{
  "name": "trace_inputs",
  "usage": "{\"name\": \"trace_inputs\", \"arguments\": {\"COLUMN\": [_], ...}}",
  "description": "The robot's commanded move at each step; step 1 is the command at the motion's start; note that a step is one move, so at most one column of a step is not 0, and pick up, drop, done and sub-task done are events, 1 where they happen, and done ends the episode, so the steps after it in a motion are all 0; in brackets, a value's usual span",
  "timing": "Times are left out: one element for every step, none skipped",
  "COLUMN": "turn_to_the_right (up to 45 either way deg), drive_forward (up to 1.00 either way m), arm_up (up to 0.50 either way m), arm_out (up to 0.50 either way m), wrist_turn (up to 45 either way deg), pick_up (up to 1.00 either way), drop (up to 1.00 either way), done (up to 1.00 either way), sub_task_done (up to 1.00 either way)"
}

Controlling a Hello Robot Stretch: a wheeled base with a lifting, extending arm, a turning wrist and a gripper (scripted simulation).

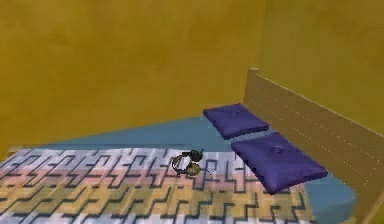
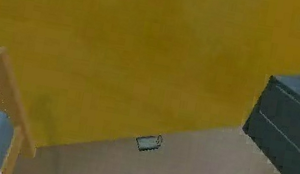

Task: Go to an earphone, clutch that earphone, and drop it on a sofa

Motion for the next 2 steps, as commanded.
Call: {"name": "trace_inputs", "arguments": {"turn_to_the_right": [-45.0, -33.0], "drive_forward": [0.00, 0.00], "arm_up": [0.00, 0.00], "arm_out": [0.00, 0.00], "wrist_turn": [0.0, 0.0], "pick_up": [0.00, 0.00], "drop": [0.00, 0.00], "done": [0.00, 0.00], "sub_task_done": [0.00, 0.00]}}
